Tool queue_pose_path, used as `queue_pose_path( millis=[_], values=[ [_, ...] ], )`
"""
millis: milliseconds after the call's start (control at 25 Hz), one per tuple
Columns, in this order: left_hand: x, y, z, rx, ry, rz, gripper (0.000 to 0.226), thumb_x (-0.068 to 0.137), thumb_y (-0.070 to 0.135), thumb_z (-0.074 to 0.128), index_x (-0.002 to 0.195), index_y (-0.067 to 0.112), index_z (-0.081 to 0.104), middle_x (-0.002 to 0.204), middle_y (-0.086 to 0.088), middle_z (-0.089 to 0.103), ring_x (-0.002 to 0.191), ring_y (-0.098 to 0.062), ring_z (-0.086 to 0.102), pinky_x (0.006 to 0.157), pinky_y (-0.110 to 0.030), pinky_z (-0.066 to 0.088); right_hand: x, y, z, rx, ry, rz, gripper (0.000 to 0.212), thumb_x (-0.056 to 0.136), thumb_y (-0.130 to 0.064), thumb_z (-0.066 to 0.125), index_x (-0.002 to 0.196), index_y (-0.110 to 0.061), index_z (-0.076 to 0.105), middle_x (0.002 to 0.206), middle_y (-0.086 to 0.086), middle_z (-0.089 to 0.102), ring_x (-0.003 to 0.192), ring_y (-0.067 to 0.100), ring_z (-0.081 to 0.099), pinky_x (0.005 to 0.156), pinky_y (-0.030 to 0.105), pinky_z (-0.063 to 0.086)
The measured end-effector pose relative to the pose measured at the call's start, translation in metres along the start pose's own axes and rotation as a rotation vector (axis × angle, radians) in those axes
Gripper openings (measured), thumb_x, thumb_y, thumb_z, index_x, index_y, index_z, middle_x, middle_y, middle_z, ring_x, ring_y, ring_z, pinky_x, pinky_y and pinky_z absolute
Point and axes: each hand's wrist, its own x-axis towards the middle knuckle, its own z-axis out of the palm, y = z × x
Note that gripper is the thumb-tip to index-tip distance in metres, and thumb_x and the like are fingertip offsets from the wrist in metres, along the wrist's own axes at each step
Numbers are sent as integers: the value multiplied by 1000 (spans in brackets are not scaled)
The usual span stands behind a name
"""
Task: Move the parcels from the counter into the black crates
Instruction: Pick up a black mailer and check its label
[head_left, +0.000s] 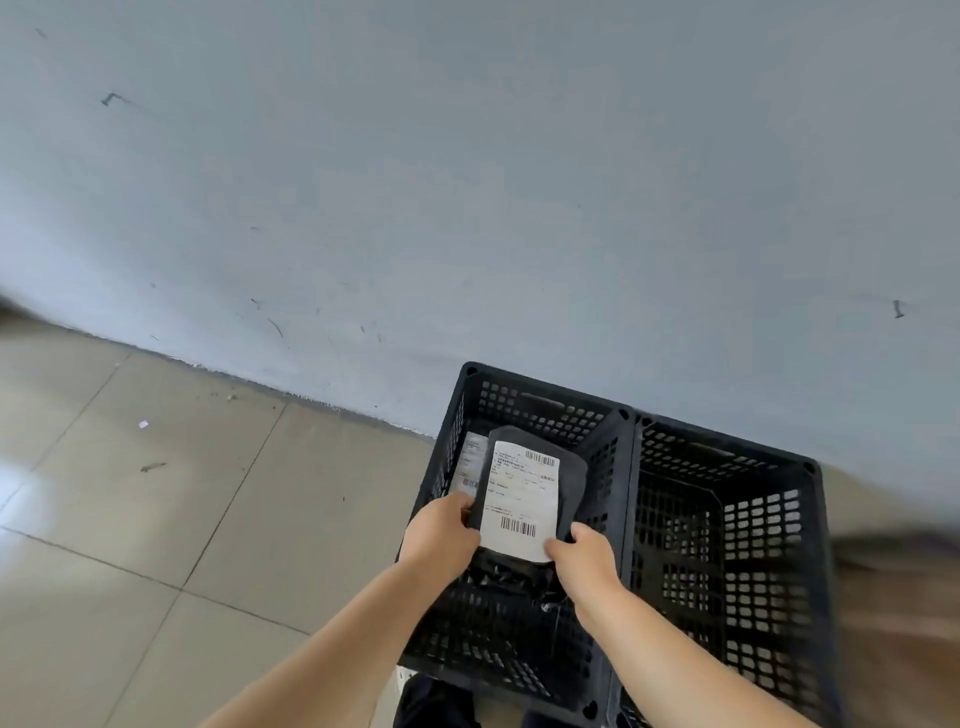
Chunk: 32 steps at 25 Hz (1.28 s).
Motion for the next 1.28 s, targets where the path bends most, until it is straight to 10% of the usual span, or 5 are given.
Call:
queue_pose_path(
  millis=[200,520,720,1040,1280],
  values=[
    [67,-27,24,102,-72,-57,45,89,8,47,130,24,51,102,10,64,72,-10,57,52,-20,41,68,18,36,38,-24,104,35,93,-7,50,127,-6,55,108,3,66,77,15,59,63,26,41],
    [187,-57,81,246,-22,-98,74,88,1,42,150,27,12,114,-1,59,89,-19,59,69,-31,51,205,25,82,70,-71,135,56,97,-8,48,149,-9,30,148,3,42,103,15,58,80,26,45],
    [244,-76,114,360,-36,-84,81,92,0,40,152,36,0,145,-6,31,124,-22,41,93,-34,48,273,32,116,80,-61,73,34,93,-2,48,123,-14,57,123,6,62,99,21,62,87,34,53],
    [283,-99,149,708,21,-99,89,93,-1,44,150,34,-15,159,-9,-17,113,-18,54,70,-22,54,319,50,149,224,-71,60,37,91,6,46,120,-14,57,113,3,65,86,12,63,65,17,51],
    [308,-104,155,775,-80,64,100,86,-8,50,149,24,-20,149,-4,-40,140,-20,-32,113,-31,27,322,54,148,257,-88,62,49,92,7,45,135,-16,50,131,3,59,79,-4,55,68,17,51]
  ],
)
